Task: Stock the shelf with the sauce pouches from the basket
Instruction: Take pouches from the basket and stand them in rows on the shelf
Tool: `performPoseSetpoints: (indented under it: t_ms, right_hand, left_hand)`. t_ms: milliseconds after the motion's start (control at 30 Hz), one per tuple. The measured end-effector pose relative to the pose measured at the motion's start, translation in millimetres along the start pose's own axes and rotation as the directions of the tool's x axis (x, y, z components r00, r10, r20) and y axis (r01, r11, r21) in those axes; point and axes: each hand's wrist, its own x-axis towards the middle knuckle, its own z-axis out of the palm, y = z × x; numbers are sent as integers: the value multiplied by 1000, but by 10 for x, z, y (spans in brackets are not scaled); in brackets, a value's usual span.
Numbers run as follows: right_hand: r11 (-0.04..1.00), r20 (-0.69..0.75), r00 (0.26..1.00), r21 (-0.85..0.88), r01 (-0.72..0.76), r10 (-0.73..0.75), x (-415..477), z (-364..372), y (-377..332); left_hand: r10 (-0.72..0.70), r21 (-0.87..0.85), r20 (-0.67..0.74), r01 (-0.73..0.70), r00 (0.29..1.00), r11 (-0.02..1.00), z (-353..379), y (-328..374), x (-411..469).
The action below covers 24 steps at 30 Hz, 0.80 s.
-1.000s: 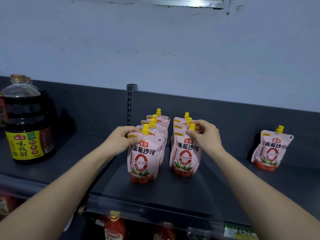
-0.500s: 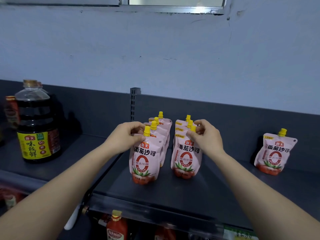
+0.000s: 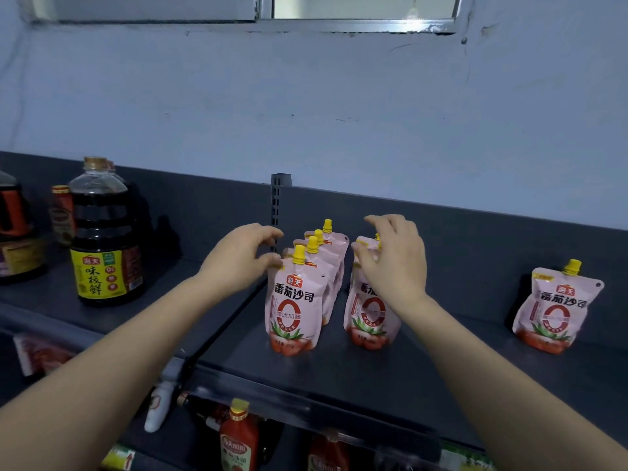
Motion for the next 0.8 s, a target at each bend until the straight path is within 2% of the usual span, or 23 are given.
performPoseSetpoints:
  t_ms: [133, 267, 400, 533, 800]
  right_hand:
    - [982, 37, 985, 86, 166, -170, -87, 77, -446]
    - [932, 115, 944, 231, 278, -310, -290, 182, -965]
    - [865, 221, 863, 342, 367, -454, -596, 313, -1460]
    - [809, 374, 729, 399, 432, -574, -923, 481, -1948]
    - [723, 534, 487, 506, 471, -691, -1575, 824, -2985]
  left_hand:
    - [-20, 395, -34, 32, 999, 918, -224, -131, -223]
    - [-84, 614, -23, 80, 996, 785, -519, -312, -659]
    - [-218, 720, -12, 160, 976, 676, -826, -499, -1233]
    - [-350, 786, -51, 254, 935, 563, -1113, -747, -1863]
    - [-668, 839, -104, 426, 737, 339, -1672, -1197, -3077]
